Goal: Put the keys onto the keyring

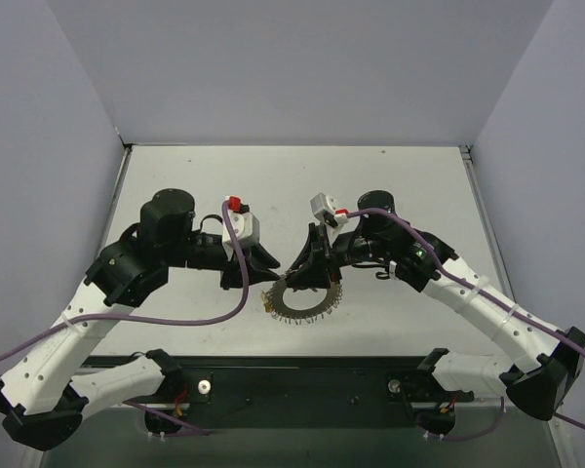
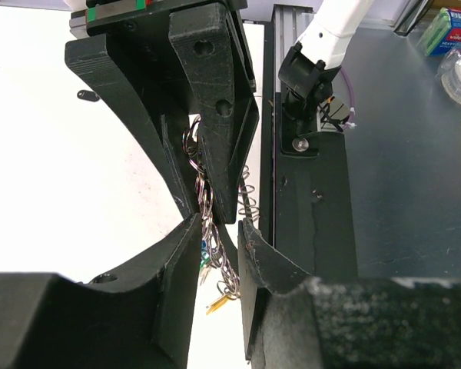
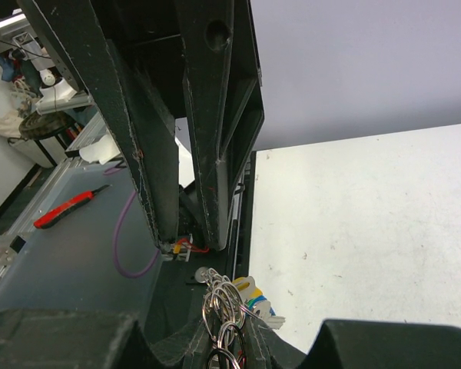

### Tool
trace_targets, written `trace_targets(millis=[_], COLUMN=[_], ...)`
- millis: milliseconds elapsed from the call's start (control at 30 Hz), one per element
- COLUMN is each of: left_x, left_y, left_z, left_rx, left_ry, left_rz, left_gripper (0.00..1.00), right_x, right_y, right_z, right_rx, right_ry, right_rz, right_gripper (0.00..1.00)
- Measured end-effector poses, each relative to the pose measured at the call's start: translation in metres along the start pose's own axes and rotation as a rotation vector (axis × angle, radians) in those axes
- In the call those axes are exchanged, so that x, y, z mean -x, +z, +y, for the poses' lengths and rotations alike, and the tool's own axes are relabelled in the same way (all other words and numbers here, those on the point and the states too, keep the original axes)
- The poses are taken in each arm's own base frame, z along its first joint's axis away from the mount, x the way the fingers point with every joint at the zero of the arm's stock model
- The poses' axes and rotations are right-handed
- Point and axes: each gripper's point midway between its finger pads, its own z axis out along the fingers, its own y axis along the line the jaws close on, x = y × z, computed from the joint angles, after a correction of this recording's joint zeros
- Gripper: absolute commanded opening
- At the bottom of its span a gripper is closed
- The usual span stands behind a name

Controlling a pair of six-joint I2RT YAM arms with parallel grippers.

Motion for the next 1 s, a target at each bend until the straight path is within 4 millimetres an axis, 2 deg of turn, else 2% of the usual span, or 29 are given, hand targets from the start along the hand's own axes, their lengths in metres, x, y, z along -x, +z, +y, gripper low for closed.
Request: trace_targets(millis=[267, 433, 667, 767, 833, 1000], left_x=[-0.008, -0.018, -0.034, -0.042, -0.045, -0.046], left_y=[-0.002, -0.005, 0.001, 0.004, 0.004, 0.002], left_z=[-0.002, -0.008, -0.013, -0.011, -0.008, -0.002], left_rx=[0.028, 0.047, 0.052, 0.069, 0.095, 0.132], left_ry=[-0.028, -0.059, -0.113, -0.157, -0.188, -0.245], left_rz=[-0.027, -0.074, -0.223, -0.28, -0.325, -0.429], left_gripper=[0.39, 0.39, 0.41, 0.47, 0.55, 0.55], right_x=[0.0, 0.001, 0.024, 0.033, 0.038, 0.044], right_y=[-0.002, -0.013, -0.033, -0.039, -0.043, -0.05], right_z=[-0.004, -0.012, -0.014, -0.014, -0.014, -0.019], right_rx=[-0.031, -0.092, -0.176, -0.204, -0.221, -0.266], right_ry=[0.009, 0.048, 0.036, 0.028, 0.025, 0.034], right_rz=[-0.025, -0.087, -0.187, -0.219, -0.236, -0.262], right_gripper=[0.0, 0.0, 0.0, 0.0, 0.0, 0.0])
